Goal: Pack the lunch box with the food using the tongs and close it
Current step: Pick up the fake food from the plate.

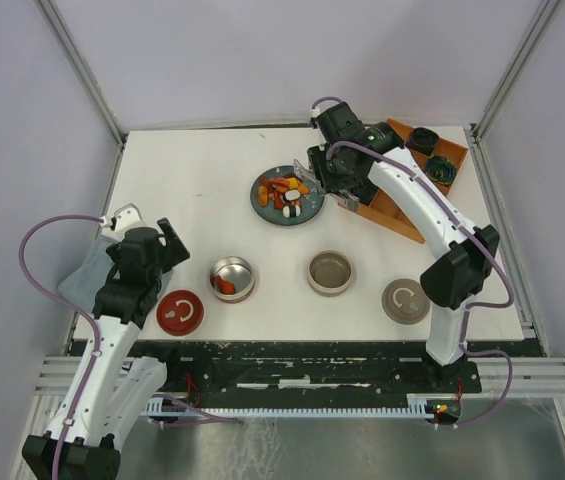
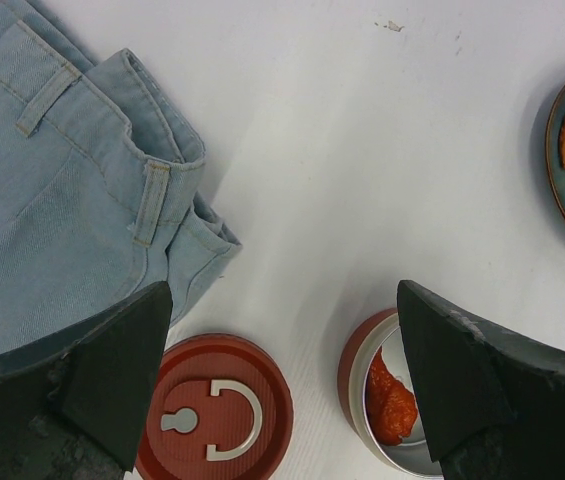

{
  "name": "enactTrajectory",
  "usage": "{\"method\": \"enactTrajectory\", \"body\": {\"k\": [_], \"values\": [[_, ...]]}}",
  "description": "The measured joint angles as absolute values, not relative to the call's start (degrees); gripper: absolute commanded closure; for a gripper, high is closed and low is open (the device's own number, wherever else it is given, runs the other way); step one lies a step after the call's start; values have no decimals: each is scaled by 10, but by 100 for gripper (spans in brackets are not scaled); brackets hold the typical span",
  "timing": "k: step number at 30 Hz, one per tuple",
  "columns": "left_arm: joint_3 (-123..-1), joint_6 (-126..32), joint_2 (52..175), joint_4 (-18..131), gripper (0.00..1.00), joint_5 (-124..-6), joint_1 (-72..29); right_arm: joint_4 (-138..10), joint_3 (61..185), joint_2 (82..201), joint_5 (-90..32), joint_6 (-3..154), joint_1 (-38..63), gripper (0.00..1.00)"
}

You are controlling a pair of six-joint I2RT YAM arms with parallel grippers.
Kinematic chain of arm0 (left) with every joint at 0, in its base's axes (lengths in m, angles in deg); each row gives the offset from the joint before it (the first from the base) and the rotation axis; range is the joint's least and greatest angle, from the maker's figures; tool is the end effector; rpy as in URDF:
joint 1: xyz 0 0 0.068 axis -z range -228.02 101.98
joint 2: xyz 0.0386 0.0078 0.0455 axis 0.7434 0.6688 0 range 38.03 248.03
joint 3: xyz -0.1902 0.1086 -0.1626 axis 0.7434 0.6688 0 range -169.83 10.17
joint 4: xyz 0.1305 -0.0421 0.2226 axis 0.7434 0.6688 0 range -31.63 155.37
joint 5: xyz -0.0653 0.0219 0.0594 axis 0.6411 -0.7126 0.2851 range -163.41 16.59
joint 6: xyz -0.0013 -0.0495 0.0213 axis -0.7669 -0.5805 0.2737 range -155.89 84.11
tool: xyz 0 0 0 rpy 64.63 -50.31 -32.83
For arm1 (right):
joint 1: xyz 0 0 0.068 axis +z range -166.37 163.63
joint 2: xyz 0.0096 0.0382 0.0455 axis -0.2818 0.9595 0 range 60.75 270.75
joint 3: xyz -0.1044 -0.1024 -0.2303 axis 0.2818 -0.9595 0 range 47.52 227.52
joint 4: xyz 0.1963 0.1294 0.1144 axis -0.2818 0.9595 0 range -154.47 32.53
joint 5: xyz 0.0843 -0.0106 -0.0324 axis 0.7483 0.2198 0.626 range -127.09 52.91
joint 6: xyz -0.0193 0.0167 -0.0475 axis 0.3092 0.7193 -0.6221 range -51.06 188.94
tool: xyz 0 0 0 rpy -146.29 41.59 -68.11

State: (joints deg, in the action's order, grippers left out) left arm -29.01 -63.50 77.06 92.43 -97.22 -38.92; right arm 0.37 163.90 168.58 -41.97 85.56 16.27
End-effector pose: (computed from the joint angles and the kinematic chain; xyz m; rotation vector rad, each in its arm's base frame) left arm 0.1487 -0.0092 0.2809 -0.5688 2.0290 0.0678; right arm 0.3342 0.2105 0.3694 -0.3244 2.5430 0.2244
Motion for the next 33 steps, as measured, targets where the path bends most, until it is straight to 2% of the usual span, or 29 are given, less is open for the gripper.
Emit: {"method": "enactTrajectory", "body": {"k": [12,25,33], "values": [[-290,-635,774,921,0,-953,-389,31,1853,1872,-383,776,163,48],[-290,-635,780,920,0,-949,-389,36,1892,1960,-358,754,164,47],[-290,-635,784,920,0,-942,-389,42,1892,1983,-361,747,164,55]]}}
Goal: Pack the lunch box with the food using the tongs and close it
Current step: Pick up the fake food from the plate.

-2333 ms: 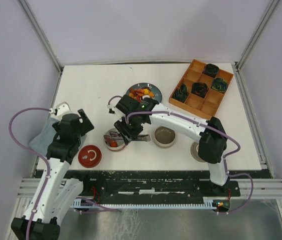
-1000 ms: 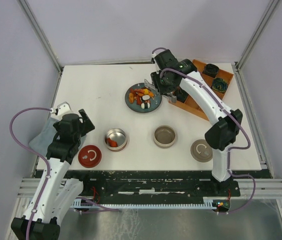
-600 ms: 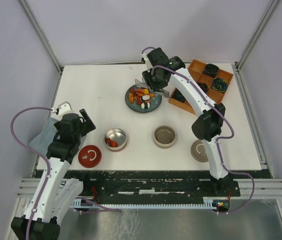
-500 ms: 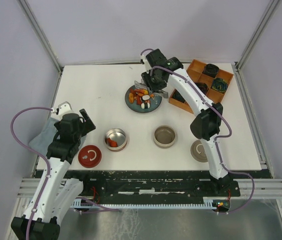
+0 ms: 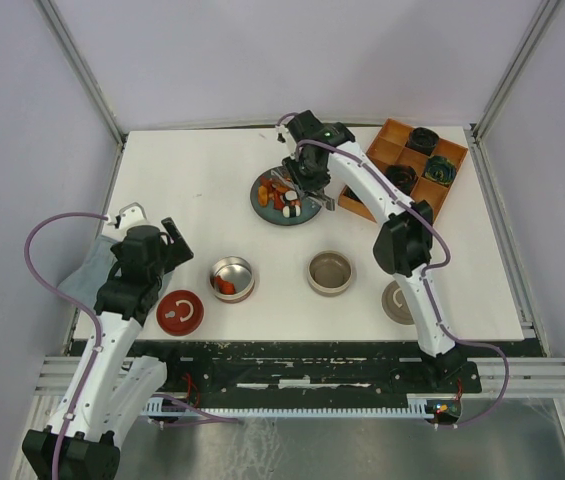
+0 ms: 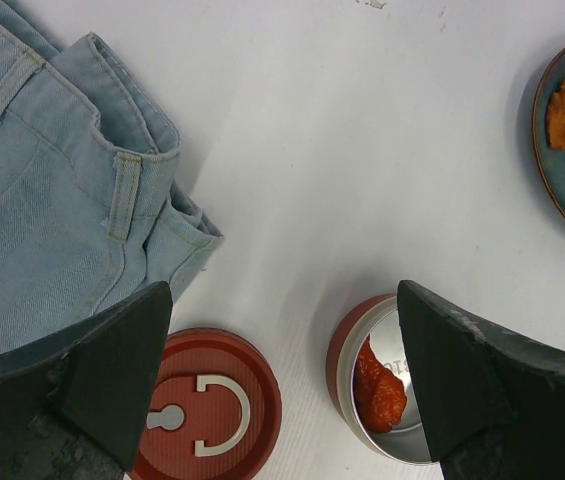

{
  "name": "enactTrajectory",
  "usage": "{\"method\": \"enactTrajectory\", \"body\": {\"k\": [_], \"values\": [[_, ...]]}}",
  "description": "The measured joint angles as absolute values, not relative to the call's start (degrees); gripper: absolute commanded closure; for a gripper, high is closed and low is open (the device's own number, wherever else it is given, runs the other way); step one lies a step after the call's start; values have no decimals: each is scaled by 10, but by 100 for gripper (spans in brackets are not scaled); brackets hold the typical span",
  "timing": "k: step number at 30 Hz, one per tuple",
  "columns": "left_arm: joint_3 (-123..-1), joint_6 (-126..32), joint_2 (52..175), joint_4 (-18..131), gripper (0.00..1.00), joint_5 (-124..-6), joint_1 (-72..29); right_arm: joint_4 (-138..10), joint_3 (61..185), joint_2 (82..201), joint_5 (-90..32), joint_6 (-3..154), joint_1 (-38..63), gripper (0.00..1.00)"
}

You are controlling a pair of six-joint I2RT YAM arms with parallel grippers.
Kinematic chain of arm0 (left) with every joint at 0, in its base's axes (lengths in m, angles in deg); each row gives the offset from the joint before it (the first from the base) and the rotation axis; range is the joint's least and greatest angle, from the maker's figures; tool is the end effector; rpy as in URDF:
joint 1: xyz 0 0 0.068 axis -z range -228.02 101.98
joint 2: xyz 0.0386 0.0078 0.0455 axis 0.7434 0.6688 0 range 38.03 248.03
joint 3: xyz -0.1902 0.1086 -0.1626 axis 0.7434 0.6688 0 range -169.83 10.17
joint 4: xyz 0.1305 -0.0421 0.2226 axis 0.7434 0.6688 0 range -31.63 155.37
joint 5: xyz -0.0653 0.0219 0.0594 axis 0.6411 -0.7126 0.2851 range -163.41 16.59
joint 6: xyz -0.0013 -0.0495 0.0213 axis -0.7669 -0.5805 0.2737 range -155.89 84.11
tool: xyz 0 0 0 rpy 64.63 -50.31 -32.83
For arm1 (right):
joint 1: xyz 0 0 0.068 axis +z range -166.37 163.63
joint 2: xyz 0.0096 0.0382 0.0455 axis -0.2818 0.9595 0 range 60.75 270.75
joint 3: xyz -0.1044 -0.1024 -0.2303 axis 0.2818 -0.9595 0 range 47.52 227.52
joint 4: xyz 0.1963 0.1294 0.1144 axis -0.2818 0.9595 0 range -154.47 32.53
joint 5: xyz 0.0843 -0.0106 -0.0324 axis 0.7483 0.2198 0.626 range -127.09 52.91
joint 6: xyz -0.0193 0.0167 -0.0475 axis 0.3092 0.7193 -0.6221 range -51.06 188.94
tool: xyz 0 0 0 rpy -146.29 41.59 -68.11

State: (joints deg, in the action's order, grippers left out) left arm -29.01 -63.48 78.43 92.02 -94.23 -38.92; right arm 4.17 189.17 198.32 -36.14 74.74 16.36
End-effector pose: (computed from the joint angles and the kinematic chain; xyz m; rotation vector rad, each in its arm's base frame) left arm 0.1533 -0.0116 0.2780 -0.5424 2.0647 0.0215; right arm 0.4220 0.2719 0.2698 -0.6380 2.6433 0.2238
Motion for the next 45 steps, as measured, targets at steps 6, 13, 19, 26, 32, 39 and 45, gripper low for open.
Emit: {"method": "enactTrajectory", "body": {"k": [6,13,19,26,32,39,45], "values": [[-290,-635,785,920,0,-942,-389,35,1856,1958,-366,747,164,59],[-290,-635,785,920,0,-942,-389,39,1816,1925,-387,744,164,58],[-290,-635,785,920,0,-939,-389,40,1802,1908,-388,745,164,50],[-290,-635,785,920,0,-939,-389,42,1827,1910,-388,746,164,47],[-290,-635,785,920,0,-939,-389,39,1882,1920,-387,747,164,47],[-290,-635,787,920,0,-938,-389,37,1899,1959,-384,747,164,47],[-290,-635,788,917,0,-939,-389,42,1900,1981,-383,746,164,47]]}}
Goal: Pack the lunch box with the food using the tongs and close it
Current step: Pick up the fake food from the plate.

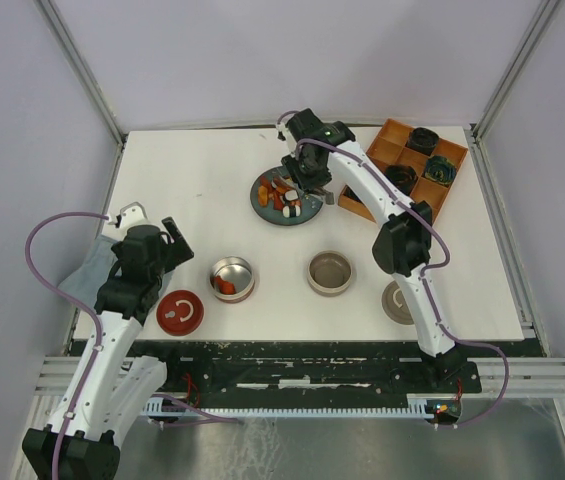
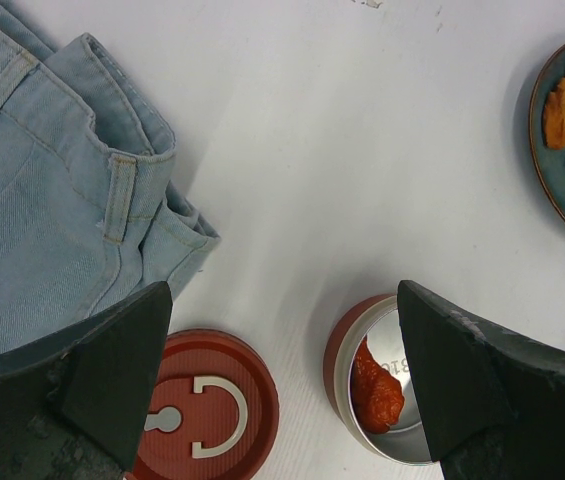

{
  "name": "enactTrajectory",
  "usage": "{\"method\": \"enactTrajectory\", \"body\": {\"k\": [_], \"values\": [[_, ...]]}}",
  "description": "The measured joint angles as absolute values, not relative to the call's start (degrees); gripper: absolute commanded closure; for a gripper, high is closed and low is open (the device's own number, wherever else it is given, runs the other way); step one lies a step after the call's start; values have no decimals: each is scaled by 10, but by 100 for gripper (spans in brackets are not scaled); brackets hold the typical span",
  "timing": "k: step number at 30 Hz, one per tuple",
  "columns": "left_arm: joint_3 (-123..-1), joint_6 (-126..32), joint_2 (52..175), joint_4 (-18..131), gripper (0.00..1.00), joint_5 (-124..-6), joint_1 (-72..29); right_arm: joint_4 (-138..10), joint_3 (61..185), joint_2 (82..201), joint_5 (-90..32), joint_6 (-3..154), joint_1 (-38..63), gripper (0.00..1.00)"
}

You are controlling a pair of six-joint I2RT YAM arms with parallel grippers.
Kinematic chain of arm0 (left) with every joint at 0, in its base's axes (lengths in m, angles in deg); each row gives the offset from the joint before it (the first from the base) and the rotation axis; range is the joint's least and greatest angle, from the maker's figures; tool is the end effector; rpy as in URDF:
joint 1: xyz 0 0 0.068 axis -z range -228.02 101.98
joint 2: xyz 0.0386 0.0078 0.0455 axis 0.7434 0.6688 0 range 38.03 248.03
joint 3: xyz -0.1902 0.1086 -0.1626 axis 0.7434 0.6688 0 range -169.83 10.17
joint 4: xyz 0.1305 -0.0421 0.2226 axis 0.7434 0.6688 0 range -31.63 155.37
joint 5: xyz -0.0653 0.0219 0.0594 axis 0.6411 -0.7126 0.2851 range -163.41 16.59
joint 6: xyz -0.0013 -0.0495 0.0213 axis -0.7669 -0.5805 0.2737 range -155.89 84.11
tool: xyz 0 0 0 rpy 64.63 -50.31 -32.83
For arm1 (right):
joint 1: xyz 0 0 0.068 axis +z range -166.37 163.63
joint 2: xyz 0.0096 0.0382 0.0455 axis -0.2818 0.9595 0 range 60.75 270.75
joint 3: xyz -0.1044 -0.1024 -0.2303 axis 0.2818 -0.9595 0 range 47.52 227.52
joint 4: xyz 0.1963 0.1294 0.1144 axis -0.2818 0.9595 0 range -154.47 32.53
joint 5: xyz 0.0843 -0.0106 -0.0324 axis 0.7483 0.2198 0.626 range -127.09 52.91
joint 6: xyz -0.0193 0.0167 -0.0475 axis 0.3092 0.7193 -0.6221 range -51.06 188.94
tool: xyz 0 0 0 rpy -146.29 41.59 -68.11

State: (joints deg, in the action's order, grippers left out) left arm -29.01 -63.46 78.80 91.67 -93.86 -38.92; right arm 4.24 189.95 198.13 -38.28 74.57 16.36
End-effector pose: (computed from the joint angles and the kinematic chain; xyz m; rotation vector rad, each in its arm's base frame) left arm 0.1548 -0.0121 0.2777 -0.5388 2.0675 0.0151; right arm 0.4224 0.2706 0.2752 -0.6250 2.6216 0.1808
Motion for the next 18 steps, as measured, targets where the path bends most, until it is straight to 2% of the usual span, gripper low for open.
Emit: {"method": "enactTrajectory", "body": {"k": [13,18], "values": [[-290,-635,791,916,0,-939,-389,55,1908,1983,-369,745,164,50],[-290,-635,792,916,0,-939,-389,69,1914,1988,-367,746,164,48]]}}
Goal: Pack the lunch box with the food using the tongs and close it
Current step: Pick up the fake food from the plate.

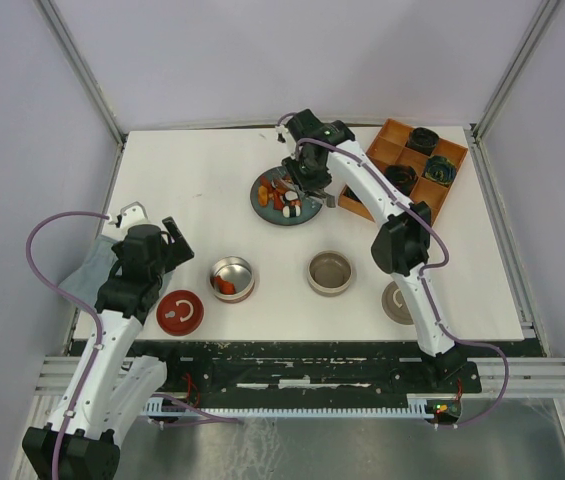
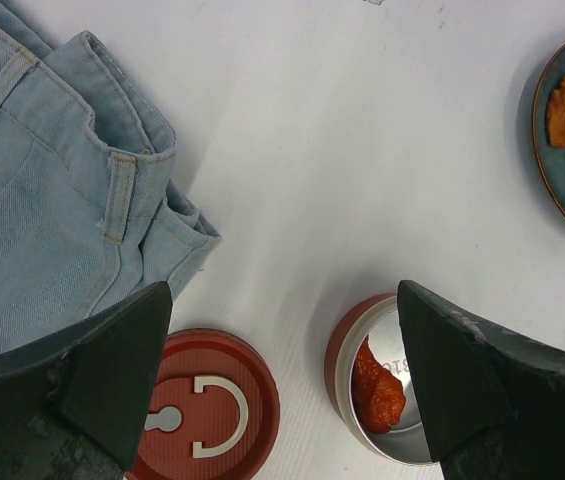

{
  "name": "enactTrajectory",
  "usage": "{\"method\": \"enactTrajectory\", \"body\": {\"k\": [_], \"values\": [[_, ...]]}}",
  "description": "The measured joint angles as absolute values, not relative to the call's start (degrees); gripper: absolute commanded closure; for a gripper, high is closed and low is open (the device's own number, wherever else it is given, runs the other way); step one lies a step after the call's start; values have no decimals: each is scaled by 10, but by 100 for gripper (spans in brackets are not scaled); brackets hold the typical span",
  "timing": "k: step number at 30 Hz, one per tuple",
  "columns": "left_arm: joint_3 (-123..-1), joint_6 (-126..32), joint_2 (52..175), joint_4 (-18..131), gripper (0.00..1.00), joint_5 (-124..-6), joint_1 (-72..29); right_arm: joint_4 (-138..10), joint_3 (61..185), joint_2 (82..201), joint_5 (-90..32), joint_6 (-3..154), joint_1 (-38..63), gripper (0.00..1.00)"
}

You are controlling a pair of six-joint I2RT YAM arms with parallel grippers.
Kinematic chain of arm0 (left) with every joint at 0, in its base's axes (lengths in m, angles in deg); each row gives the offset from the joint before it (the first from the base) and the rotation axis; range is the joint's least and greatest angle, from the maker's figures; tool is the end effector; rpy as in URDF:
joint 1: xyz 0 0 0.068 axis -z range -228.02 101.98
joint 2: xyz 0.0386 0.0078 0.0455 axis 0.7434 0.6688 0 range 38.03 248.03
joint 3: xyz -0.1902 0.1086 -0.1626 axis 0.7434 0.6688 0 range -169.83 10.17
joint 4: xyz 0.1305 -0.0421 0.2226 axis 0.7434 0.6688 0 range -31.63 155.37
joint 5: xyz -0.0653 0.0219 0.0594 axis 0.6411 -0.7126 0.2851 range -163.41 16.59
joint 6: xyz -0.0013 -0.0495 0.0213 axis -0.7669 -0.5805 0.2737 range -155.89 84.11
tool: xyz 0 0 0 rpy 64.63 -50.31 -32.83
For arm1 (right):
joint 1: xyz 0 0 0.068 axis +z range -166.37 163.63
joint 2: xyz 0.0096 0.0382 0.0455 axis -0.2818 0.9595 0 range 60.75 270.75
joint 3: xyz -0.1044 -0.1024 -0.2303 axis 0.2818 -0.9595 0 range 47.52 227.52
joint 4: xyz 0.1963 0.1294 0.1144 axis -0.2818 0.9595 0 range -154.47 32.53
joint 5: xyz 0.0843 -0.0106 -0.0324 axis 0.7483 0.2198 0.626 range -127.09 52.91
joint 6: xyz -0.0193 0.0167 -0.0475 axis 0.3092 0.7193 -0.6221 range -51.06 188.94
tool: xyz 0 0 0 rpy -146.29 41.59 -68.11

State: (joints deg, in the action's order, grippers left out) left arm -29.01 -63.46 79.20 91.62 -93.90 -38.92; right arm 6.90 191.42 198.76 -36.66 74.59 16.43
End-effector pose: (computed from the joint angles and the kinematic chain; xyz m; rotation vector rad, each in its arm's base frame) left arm 0.1559 -0.0123 0.2768 -0.5391 2.0730 0.0185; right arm 0.4195 0.2707 0.2751 -0.6435 2.6559 0.2052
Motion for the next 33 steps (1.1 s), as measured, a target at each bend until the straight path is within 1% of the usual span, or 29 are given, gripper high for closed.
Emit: {"method": "enactTrajectory", "body": {"k": [5,8,12,14,20,25,31,33], "values": [[-290,-635,792,916,0,-939,-389,77,1919,1993,-367,746,167,49],[-290,-635,792,916,0,-939,-389,76,1919,1993,-370,746,170,55],[-290,-635,793,916,0,-939,-389,77,1919,1993,-374,746,171,57],[-290,-635,793,916,0,-939,-389,77,1919,1993,-377,746,171,57],[-290,-635,793,916,0,-939,-389,74,1919,1992,-385,747,171,52],[-290,-635,793,916,0,-939,-389,74,1919,1992,-385,746,171,50],[-290,-635,793,916,0,-939,-389,74,1919,1992,-385,746,172,50],[-290,-635,793,916,0,-939,-389,74,1919,1992,-385,747,172,53]]}}
